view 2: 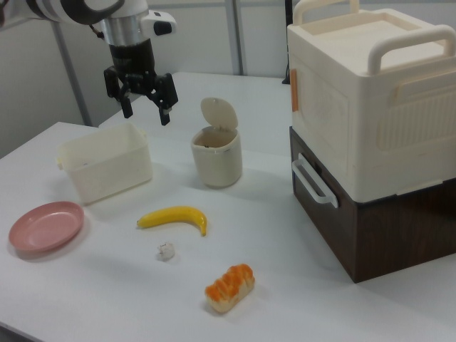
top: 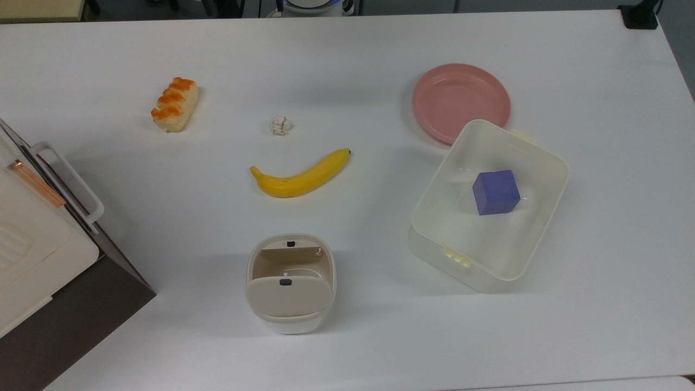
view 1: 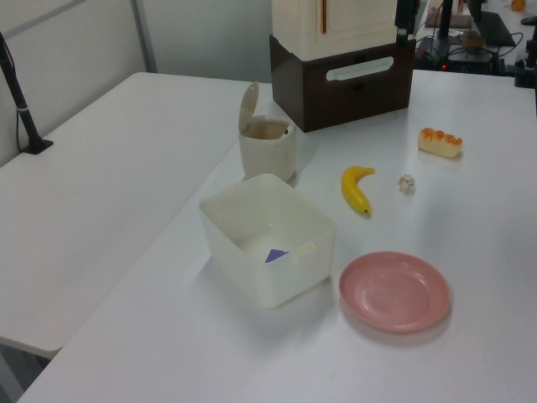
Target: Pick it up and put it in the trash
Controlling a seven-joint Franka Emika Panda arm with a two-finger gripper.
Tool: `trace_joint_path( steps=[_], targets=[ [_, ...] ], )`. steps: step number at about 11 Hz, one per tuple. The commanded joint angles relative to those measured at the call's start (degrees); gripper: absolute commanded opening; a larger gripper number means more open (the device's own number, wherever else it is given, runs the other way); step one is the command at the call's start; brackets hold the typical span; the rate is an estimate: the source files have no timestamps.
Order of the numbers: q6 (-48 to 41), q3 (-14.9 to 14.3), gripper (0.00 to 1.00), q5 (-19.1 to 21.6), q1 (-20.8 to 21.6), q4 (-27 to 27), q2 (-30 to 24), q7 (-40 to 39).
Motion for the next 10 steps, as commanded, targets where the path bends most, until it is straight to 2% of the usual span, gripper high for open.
trace_joint_path(
  steps=[1,6,10],
  targets=[
    [2.6,-0.3,1.00,0.3,0.6,-1.6,-0.2,0.6],
    [3.0,-0.1,1.00,0.3,0.5,-3.8,-0.4,0.6],
    [10.9,0.0,1.00,0.5,0.2,-13.8,-4.7,0.7]
  ],
)
